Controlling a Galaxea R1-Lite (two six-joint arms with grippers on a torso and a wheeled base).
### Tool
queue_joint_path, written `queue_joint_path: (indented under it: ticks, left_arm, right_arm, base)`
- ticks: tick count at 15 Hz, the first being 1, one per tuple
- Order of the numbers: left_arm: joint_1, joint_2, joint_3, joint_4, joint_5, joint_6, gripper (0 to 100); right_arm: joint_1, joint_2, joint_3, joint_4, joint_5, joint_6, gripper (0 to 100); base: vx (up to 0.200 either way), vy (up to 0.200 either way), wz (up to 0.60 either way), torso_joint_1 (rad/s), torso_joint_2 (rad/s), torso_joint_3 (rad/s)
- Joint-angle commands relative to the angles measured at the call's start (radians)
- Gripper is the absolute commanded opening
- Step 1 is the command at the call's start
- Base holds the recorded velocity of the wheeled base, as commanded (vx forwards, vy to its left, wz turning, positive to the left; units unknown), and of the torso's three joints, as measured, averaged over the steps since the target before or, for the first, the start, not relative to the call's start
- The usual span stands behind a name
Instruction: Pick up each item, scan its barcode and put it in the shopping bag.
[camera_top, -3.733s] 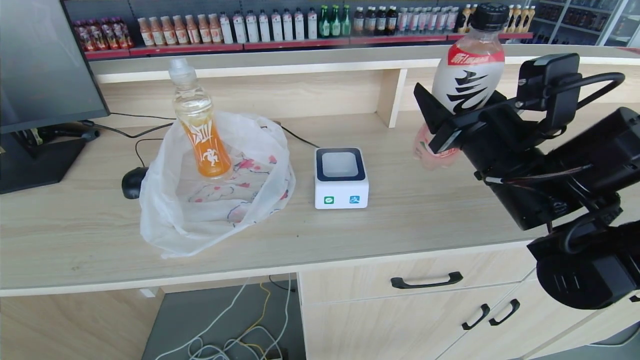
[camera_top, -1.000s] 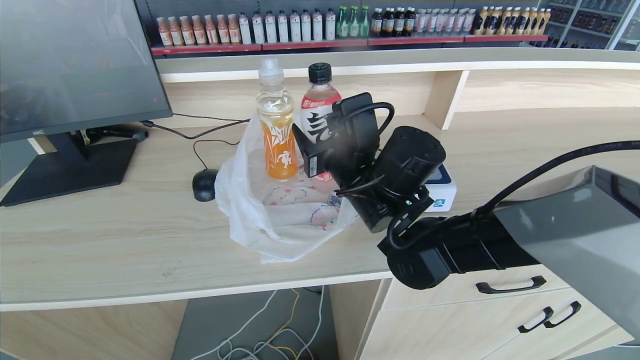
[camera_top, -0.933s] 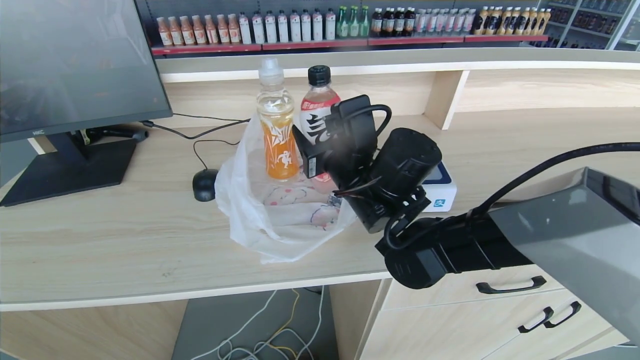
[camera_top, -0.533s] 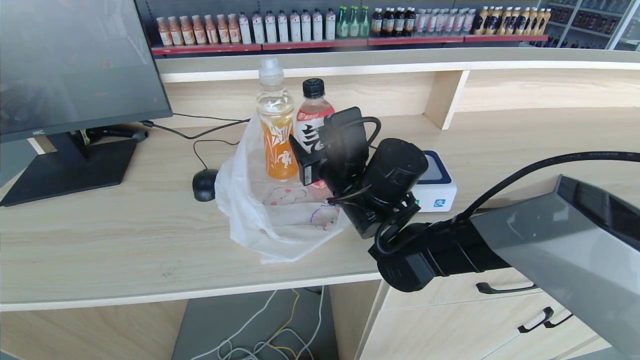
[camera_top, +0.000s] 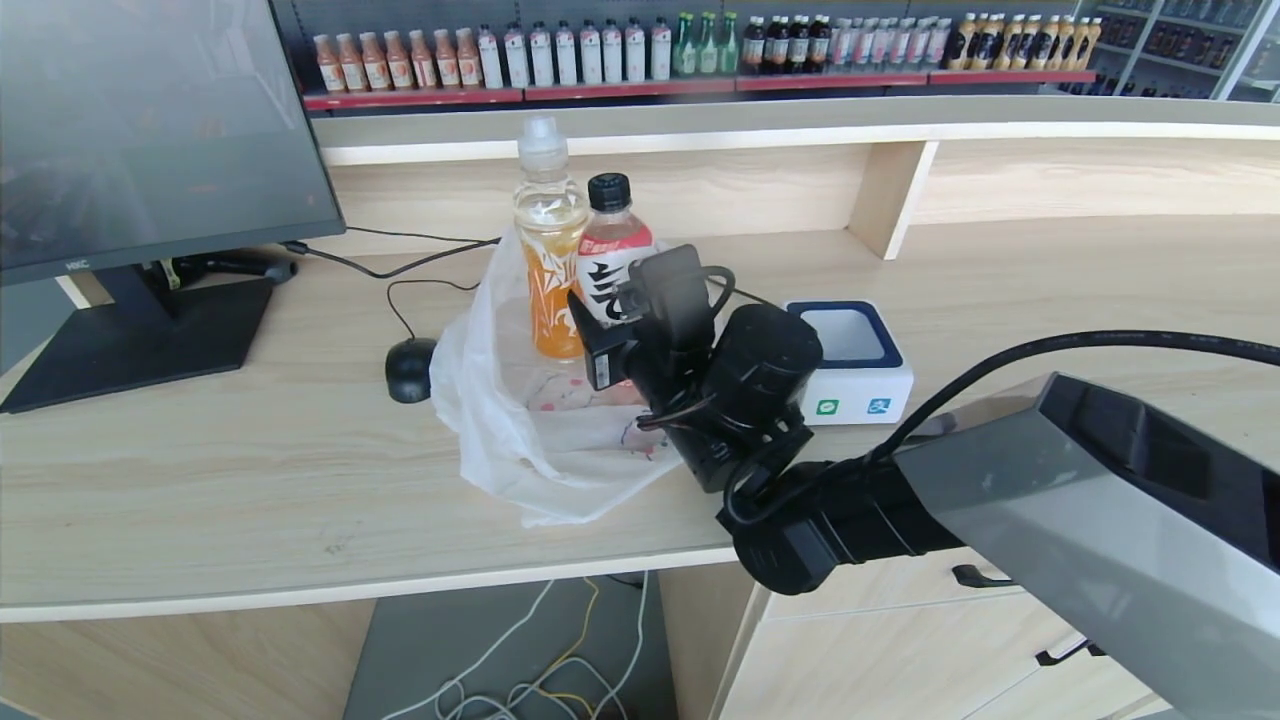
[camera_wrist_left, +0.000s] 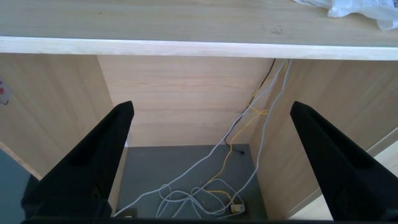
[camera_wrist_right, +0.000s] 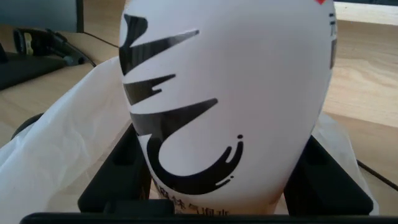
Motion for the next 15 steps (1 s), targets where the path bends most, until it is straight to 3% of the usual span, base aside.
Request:
queue_joint_path:
  ticks: [1,15]
  left_arm:
    - [0.001,0.0,0.0,0.0,0.0,0.0,100]
    - [0.0,0.0,0.0,0.0,0.0,0.0,100]
  right_arm:
    - [0.002,0.011,-0.001,0.003,0.0,0.0,0]
    - [0.005,0.028,0.007,0.004,0.001,0.015,0]
  base:
    - [0.0,0.0,0.0,0.0,0.0,0.0]
    - [0.0,0.0,0.0,0.0,0.0,0.0]
